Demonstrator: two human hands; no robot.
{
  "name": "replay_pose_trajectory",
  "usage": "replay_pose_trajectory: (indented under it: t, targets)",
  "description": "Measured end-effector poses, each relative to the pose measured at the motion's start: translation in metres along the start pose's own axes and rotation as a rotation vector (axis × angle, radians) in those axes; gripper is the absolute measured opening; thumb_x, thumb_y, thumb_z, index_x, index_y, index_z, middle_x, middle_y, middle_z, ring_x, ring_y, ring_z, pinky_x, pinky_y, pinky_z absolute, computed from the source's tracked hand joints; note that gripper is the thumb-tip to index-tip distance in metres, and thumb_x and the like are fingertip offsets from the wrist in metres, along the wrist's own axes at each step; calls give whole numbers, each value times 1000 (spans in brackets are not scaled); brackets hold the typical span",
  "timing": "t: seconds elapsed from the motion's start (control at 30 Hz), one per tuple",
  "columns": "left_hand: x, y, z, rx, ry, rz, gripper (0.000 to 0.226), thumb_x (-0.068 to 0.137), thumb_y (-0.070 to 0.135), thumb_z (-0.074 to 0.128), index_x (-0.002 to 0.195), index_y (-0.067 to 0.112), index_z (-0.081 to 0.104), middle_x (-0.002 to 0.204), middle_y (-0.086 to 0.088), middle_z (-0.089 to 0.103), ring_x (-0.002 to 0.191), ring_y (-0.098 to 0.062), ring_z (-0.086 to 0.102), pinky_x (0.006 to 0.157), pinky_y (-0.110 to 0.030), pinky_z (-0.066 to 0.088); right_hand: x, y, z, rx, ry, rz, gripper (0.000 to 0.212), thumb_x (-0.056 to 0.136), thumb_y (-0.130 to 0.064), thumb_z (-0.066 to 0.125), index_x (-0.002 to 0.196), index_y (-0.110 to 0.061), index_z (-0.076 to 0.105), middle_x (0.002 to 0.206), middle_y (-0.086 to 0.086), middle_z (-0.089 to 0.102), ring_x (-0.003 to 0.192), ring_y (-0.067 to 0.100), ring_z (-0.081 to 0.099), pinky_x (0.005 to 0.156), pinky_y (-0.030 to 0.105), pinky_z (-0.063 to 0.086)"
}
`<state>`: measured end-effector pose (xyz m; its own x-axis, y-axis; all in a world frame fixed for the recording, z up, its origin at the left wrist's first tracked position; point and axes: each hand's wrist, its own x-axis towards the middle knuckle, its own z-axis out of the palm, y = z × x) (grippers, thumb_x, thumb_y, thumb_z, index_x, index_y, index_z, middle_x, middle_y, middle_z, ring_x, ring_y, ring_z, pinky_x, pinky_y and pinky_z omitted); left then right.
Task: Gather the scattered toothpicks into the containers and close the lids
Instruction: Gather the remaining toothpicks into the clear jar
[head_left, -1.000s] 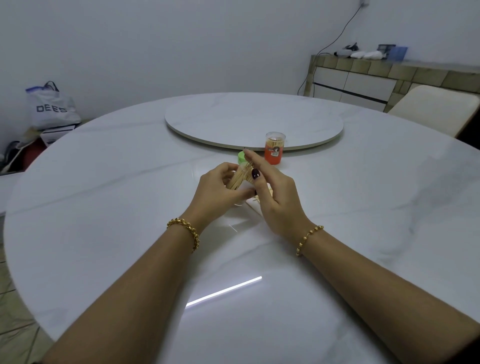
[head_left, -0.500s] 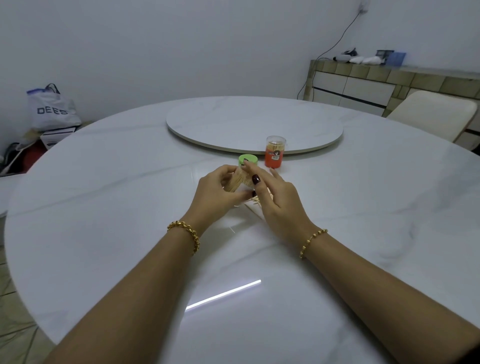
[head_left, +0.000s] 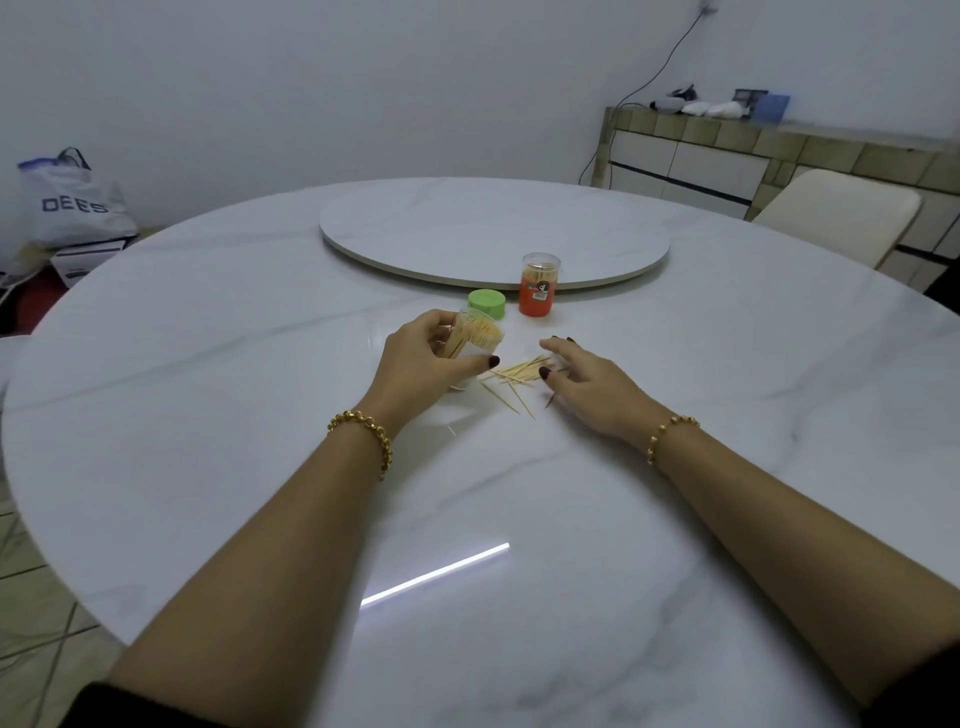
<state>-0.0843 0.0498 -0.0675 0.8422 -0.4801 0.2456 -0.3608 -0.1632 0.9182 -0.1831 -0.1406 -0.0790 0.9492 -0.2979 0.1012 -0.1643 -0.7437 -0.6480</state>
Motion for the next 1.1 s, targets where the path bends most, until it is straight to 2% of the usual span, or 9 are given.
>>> replay_pose_trajectory:
  t: [0.07, 0.13, 0.23, 0.4, 0.6, 0.67, 0.77, 0.93, 1.1]
  targets:
    - [1, 0, -1, -6, 9, -3, 53, 68, 27, 85, 114, 17, 62, 109, -1, 64, 97, -11, 62, 60, -10, 51, 6, 0, 1, -105, -62, -53, 44, 102, -25, 38, 146, -23, 34, 155, -4, 28, 142, 13, 24, 109, 20, 18]
    - [2, 0, -2, -20, 14, -8, 53, 67, 27, 86, 114, 17, 62, 108, -1, 64, 97, -12, 63, 62, -14, 54, 11, 0, 2, -197, -103, -108, 44, 103, -23, 32, 148, -23, 32, 158, -5, 20, 145, 10, 14, 114, 22, 10]
    - [2, 0, -2, -17, 13, -10, 54, 67, 28, 86, 114, 17, 62, 108, -1, 64, 98, -13, 63, 64, -21, 57, 13, -3, 1, -338, -133, -186, 43, 103, -18, 29, 146, -21, 36, 155, -4, 27, 144, 11, 20, 117, 29, 13]
    - [2, 0, -1, -22, 6, -6, 54, 67, 28, 86, 114, 17, 62, 110, -2, 64, 98, -13, 63, 59, -14, 53, 8, 0, -10, -449, -128, -265, 38, 101, -15, 35, 136, -12, 50, 140, 3, 46, 128, 20, 40, 107, 27, 29]
    - [2, 1, 0, -29, -8, -6, 54, 68, 26, 86, 115, 15, 61, 112, -5, 63, 99, -15, 63, 57, -11, 51, -3, 9, -23, -455, -117, -256, 39, 94, -26, 56, 131, -13, 56, 131, 4, 52, 120, 20, 46, 96, 19, 30]
    - [1, 2, 0, -26, -13, -8, 56, 68, 26, 86, 116, 15, 61, 112, -4, 63, 99, -15, 63, 59, -14, 53, -5, 10, -22, -430, -58, -258, 36, 92, -24, 60, 126, -12, 60, 125, 5, 55, 114, 21, 51, 94, 21, 36]
    - [1, 2, 0, -23, -12, -5, 56, 68, 27, 85, 117, 14, 60, 112, -4, 64, 99, -15, 64, 59, -13, 53, -2, 9, -14, -443, 47, -280, 26, 94, -17, 57, 118, -11, 66, 117, 7, 60, 106, 23, 55, 91, 30, 44]
    - [1, 3, -1, -11, -2, -3, 57, 69, 27, 84, 120, 14, 59, 113, -3, 63, 98, -12, 61, 55, -6, 48, 12, 1, 4, -413, 204, -264, 20, 92, -11, 57, 106, -9, 72, 105, 9, 64, 100, 25, 55, 84, 33, 45]
    - [1, 3, -3, -18, 11, 0, 56, 69, 26, 85, 118, 15, 60, 110, -4, 64, 98, -15, 63, 58, -10, 51, 19, -14, 20, -353, 231, -268, 21, 91, -8, 55, 103, -8, 73, 100, 11, 66, 96, 27, 57, 83, 35, 45]
